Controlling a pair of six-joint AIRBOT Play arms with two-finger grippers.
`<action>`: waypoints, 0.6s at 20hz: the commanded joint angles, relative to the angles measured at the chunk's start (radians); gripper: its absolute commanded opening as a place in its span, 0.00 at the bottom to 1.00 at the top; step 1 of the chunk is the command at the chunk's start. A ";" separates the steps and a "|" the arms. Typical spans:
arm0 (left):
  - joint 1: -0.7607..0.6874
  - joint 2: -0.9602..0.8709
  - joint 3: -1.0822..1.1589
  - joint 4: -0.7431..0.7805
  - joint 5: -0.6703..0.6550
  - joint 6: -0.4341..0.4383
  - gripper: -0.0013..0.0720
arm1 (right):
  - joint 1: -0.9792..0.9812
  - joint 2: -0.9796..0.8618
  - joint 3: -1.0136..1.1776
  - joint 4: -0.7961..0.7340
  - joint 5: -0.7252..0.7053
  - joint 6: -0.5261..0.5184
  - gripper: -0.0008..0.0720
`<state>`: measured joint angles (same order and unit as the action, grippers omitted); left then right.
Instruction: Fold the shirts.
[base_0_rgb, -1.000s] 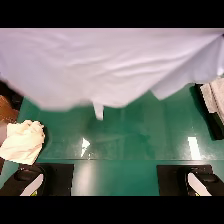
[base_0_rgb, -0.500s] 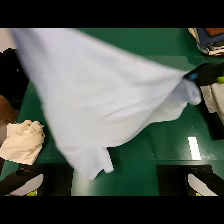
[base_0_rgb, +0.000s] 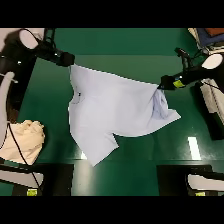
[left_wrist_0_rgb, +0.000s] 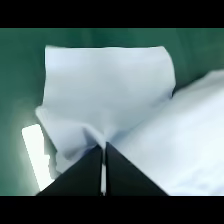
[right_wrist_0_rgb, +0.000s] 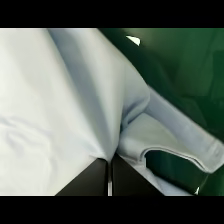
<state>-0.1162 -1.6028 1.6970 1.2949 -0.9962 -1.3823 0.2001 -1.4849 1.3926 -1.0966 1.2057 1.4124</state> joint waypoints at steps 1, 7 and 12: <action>0.001 -0.040 -0.003 0.001 0.082 -0.008 0.56 | 0.002 -0.102 0.109 -0.003 -0.029 -0.004 0.13; 0.001 0.024 0.047 0.090 -0.261 -0.006 0.68 | -0.047 -0.063 0.188 -0.002 0.119 -0.048 0.48; 0.001 0.209 -0.199 0.116 -0.372 -0.031 0.67 | -0.161 0.185 -0.063 0.060 0.150 -0.110 0.48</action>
<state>-0.1158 -1.4834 1.6203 1.3888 -1.2892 -1.3926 0.0940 -1.4124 1.4403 -1.0794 1.3231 1.3453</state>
